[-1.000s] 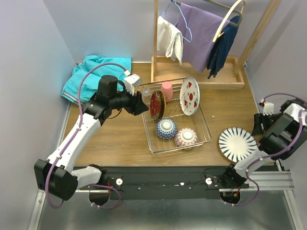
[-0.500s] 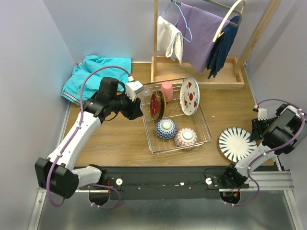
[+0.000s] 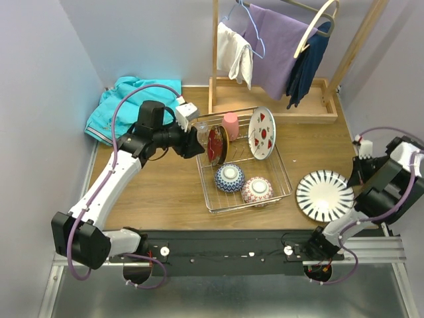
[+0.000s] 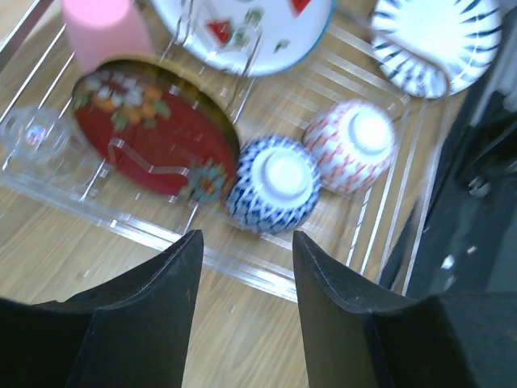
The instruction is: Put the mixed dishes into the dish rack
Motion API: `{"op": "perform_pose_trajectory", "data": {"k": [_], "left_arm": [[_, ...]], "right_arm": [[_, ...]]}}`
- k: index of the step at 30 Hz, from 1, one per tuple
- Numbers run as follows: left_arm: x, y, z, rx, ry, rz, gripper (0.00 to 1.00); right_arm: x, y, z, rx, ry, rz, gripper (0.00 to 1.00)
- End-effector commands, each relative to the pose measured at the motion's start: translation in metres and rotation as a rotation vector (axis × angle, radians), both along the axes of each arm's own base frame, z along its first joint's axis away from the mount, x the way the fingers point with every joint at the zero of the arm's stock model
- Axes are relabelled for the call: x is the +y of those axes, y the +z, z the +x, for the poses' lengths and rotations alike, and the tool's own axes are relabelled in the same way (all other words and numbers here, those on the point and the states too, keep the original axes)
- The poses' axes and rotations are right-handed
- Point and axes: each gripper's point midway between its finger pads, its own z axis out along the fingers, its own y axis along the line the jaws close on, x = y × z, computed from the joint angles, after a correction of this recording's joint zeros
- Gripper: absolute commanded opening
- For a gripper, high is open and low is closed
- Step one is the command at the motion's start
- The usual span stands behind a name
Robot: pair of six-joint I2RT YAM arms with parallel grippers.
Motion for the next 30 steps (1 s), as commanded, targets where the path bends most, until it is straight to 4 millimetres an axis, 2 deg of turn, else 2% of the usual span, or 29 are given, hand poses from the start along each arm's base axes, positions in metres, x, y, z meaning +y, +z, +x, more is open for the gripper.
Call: {"op": "perform_pose_trajectory", "data": {"k": [1,5,7,8,10,11,12,14,15,17,20,22,23,26,29,30], "left_arm": [[-0.041,0.041,-0.008,0.045,-0.088,-0.252,0.59],[-0.075,0.068,-0.013,-0.023,-0.194,-0.310,0.67],[-0.087,0.073,-0.013,-0.090,-0.235,-0.300,0.68],[-0.101,0.075,-0.015,-0.113,-0.272,-0.303,0.68],[-0.118,0.080,-0.016,-0.160,-0.325,-0.307,0.68],[-0.130,0.086,-0.010,-0.206,-0.352,-0.318,0.68],[-0.141,0.090,-0.014,-0.236,-0.386,-0.330,0.68],[-0.160,0.097,-0.004,-0.336,-0.437,-0.352,0.67],[-0.169,0.098,-0.002,-0.363,-0.457,-0.357,0.67],[-0.185,0.100,0.010,-0.403,-0.486,-0.361,0.67],[-0.208,0.109,0.017,-0.412,-0.524,-0.384,0.67],[-0.221,0.110,0.014,-0.415,-0.559,-0.399,0.67],[-0.230,0.107,0.017,-0.411,-0.571,-0.401,0.67],[-0.251,0.097,0.010,-0.392,-0.623,-0.413,0.68],[-0.270,0.092,0.001,-0.378,-0.664,-0.442,0.68],[-0.274,0.096,-0.001,-0.393,-0.672,-0.467,0.69]], "right_arm": [[0.021,0.108,0.030,-0.318,0.099,-0.110,0.00],[0.050,0.158,0.031,-0.511,0.195,-0.193,0.00],[0.064,0.168,0.029,-0.560,0.247,-0.230,0.00],[0.071,0.175,0.023,-0.604,0.264,-0.272,0.00],[0.077,0.182,0.019,-0.638,0.291,-0.299,0.00],[0.081,0.184,0.015,-0.638,0.295,-0.294,0.00],[0.082,0.193,0.015,-0.652,0.295,-0.303,0.01],[0.088,0.204,0.011,-0.667,0.303,-0.294,0.00],[0.090,0.221,0.012,-0.709,0.317,-0.319,0.00],[0.100,0.237,0.009,-0.758,0.347,-0.318,0.00],[0.109,0.265,0.005,-0.823,0.360,-0.331,0.00],[0.112,0.278,0.005,-0.853,0.349,-0.339,0.00],[0.115,0.290,0.005,-0.887,0.354,-0.352,0.00],[0.122,0.314,0.003,-0.948,0.352,-0.364,0.00],[0.124,0.322,0.003,-0.966,0.339,-0.359,0.01],[0.125,0.324,0.003,-0.970,0.340,-0.364,0.01]]}}
